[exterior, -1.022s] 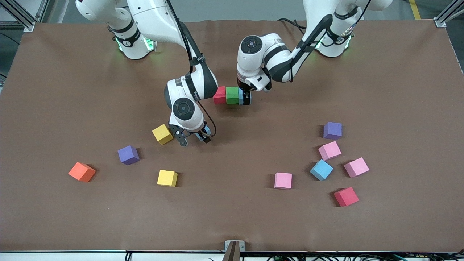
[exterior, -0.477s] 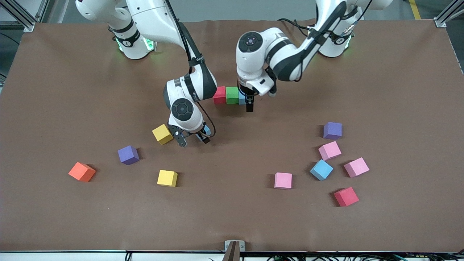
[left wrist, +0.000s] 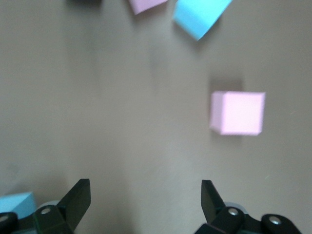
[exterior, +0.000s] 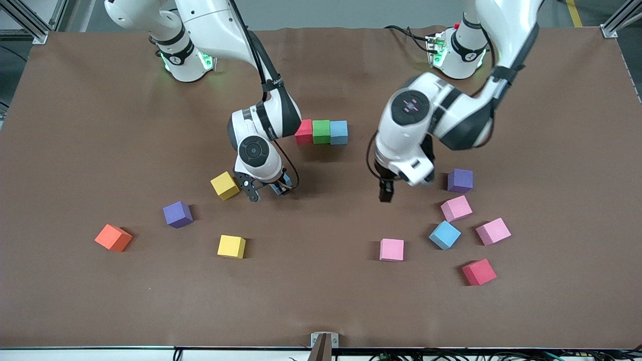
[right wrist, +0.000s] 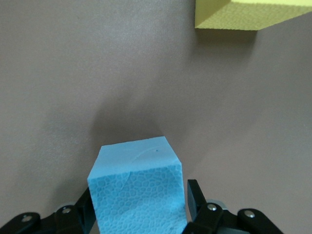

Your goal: Arrange 11 blocks into digit 3

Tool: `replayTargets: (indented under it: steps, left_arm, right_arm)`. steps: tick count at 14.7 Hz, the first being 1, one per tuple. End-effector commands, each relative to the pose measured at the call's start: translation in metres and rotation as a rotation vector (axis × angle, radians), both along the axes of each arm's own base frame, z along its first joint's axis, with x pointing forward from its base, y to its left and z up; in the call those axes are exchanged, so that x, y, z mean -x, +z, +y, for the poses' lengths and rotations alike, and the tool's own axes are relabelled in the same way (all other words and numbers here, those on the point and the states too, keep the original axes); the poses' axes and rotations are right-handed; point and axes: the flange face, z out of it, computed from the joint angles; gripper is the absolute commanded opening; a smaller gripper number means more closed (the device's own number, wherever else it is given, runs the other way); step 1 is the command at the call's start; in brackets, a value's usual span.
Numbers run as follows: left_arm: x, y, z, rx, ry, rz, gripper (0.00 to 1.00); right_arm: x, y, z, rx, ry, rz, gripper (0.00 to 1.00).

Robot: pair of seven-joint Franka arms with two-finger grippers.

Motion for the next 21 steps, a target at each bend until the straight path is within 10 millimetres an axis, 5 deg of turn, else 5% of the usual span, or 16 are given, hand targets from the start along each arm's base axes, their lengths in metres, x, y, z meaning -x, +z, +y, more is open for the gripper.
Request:
replayTargets:
  steps: [1, 4, 7, 11, 15, 21]
  left_arm:
    - [-0.047, -0.017, 0.026, -0.012, -0.064, -0.001, 1.0]
    - [-0.09, -0.048, 0.053, -0.031, -0.09, -0.017, 1.0]
    - [-0.111, -0.082, 0.069, -0.03, -0.11, -0.046, 1.0]
    - [-0.125, -0.104, 0.08, 0.013, -0.106, -0.104, 1.0]
    - [-0.127, -0.102, 0.085, -0.004, -0.195, -0.111, 1.0]
    - [-0.145, -0.094, 0.123, -0.097, -0.502, -0.13, 1.0]
  right_arm:
    - [0.003, -0.003, -0.001, -0.017, -0.018, 0.001, 0.55]
    - [0.003, -0.001, -0.001, -0.019, -0.019, 0.001, 0.39]
    - [0.004, 0.002, 0.0, -0.022, 0.0, 0.014, 0.34]
    - [0.012, 0.012, 0.018, -0.074, 0.326, 0.031, 0.31]
    - [0.014, 0.036, 0.046, -0.124, 0.536, 0.039, 0.29]
    - [0.029, 0.039, 0.063, -0.148, 0.821, 0.05, 0.29]
